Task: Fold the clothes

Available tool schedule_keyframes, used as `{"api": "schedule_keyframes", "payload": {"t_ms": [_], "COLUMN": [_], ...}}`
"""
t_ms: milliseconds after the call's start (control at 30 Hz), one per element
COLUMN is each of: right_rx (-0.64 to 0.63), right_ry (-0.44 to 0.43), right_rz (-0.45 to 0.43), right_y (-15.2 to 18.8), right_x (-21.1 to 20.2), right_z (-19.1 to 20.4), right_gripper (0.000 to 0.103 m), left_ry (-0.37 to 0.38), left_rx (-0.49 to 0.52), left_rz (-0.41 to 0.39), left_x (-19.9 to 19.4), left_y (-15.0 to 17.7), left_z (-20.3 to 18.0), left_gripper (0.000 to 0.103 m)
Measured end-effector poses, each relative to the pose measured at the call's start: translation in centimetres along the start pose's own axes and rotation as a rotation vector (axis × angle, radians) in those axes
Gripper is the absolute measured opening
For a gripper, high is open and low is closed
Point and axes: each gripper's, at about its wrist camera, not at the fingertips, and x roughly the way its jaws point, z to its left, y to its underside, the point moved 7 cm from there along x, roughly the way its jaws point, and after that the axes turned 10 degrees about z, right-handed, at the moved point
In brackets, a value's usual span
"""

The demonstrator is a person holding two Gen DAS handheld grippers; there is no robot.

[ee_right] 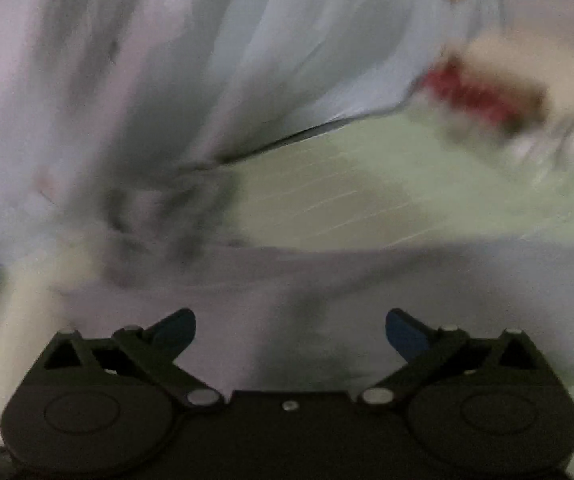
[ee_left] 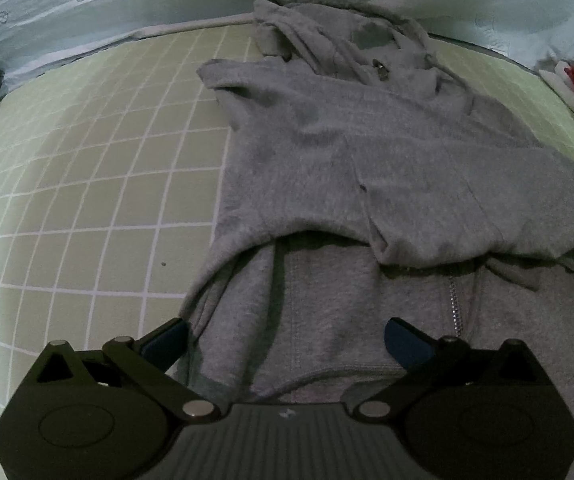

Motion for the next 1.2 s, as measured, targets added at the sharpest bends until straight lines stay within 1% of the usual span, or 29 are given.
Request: {"api": "schedule_keyframes", "payload": {"t_ms": [33,67,100,133,167,200,267,300,333,400,467,533,567,667,733,767,867,967,1000,1033,1067,1100,1133,1200], "right_rx": [-0.052,-0.095,-0.117,-0.139,-0.146,-0.140,-0.128,-0.113,-0.098,-0.044,-0.006,-0.004,-0.012,-0.018,-0.019,-0.019,-0.020,-0.020,-0.020,-0.021,-0.021,-0.021,-0.021,-0.021], "right_ry": [0.079,0.150,0.207,0.262,0.294,0.304,0.321,0.321,0.313,0.277,0.250,0.238,0.233,0.230,0.230,0.229,0.228,0.228,0.229,0.229,0.229,0.230,0.230,0.230], "right_rz": [-0.006,-0.006,-0.005,-0.003,0.001,0.009,0.025,0.034,0.038,0.032,0.026,0.016,0.010,-0.022,-0.032,-0.036,-0.047,-0.057,-0.059,-0.060,-0.061,-0.063,-0.064,-0.064], "right_y": [0.5,1.0,1.4,1.9,2.3,2.6,3.2,3.6,4.2,4.4,4.4,4.4,4.5,4.9,5.0,5.0,5.0,5.1,5.1,5.1,5.1,5.1,5.1,5.1], "right_x": [0.1,0.4,0.7,1.1,1.3,1.5,2.1,2.4,2.3,2.5,2.7,2.8,2.8,2.8,2.7,2.7,2.7,2.7,2.7,2.7,2.7,2.7,2.7,2.7], "right_z": [-0.8,-1.5,-2.2,-3.0,-3.9,-4.4,-5.4,-5.9,-6.4,-6.8,-7.2,-7.2,-7.1,-7.0,-6.9,-6.9,-6.9,-6.9,-6.9,-6.9,-6.9,-6.9,-6.9,-6.9], "right_gripper": [0.103,0.103,0.103,0.103,0.103,0.103,0.103,0.103,0.103,0.103,0.103,0.103,0.103,0.103,0.103,0.103,0.103,0.103,0.103,0.103,0.103,0.103,0.103,0.103], "left_ry": [0.000,0.000,-0.001,-0.002,-0.003,0.000,0.030,0.050,0.078,0.137,0.208,0.237,0.240,0.219,0.203,0.194,0.193,0.213,0.220,0.224,0.223,0.218,0.213,0.211], "left_rx": [-0.006,-0.012,-0.019,-0.027,-0.040,-0.054,-0.096,-0.116,-0.132,-0.156,-0.155,-0.131,-0.105,-0.034,-0.014,-0.017,-0.019,-0.015,-0.012,-0.007,0.000,0.011,0.021,0.027], "left_rz": [0.003,0.005,0.004,0.003,0.000,-0.004,-0.030,-0.046,-0.067,-0.119,-0.177,-0.204,-0.208,-0.183,-0.148,-0.127,-0.079,-0.058,-0.059,-0.061,-0.066,-0.070,-0.076,-0.101], "left_x": [-0.1,-0.2,-0.4,-0.7,-1.0,-1.4,-2.4,-3.0,-3.6,-5.1,-6.4,-7.3,-7.4,-6.2,-4.7,-3.9,-1.9,-0.8,-0.7,-0.6,-0.6,-0.7,-0.8,-1.3], "left_y": [-0.1,-0.1,-0.1,-0.1,-0.2,-0.3,-0.6,-0.8,-1.0,-1.6,-2.2,-3.0,-3.4,-4.5,-5.1,-5.3,-6.0,-6.3,-6.3,-6.4,-6.5,-6.6,-6.7,-7.0], "left_z": [0.0,0.0,0.0,0.1,0.2,0.4,0.9,1.0,1.1,1.1,0.7,-0.1,-0.7,-2.4,-3.1,-3.4,-3.8,-4.3,-4.5,-4.6,-4.7,-4.8,-4.9,-4.9], "left_gripper": [0.102,0.099,0.097,0.088,0.082,0.070,0.046,0.039,0.026,0.025,0.025,0.025,0.028,0.030,0.047,0.050,0.051,0.051,0.049,0.043,0.022,0.011,0.008,0.006]}}
